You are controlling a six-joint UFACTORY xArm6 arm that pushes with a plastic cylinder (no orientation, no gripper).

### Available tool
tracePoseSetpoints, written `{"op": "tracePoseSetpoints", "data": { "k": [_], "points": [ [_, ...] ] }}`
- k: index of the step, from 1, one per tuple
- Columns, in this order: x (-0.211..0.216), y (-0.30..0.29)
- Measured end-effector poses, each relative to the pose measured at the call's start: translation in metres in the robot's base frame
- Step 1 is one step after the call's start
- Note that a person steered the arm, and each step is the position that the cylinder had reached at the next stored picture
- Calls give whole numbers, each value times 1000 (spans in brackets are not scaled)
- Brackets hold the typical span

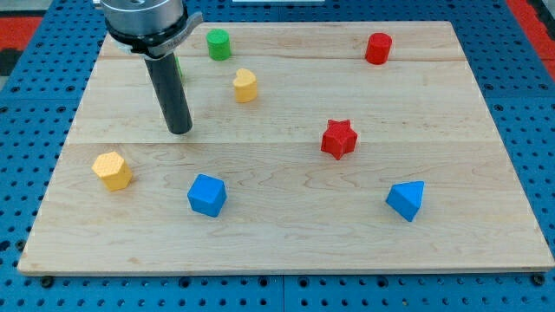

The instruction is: Move your arm towards right side of the yellow heart

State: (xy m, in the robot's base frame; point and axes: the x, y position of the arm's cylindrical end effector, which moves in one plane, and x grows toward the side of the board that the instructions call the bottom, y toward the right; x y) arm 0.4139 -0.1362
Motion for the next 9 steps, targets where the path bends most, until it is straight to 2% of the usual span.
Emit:
{"op": "tracePoseSetpoints", "data": {
  "k": [2, 4, 6, 7, 8, 9],
  "points": [
    [-5, 2],
    [12, -45],
    [12, -59],
    [-7, -31],
    [-26, 96],
    [-32, 131]
  ]
}}
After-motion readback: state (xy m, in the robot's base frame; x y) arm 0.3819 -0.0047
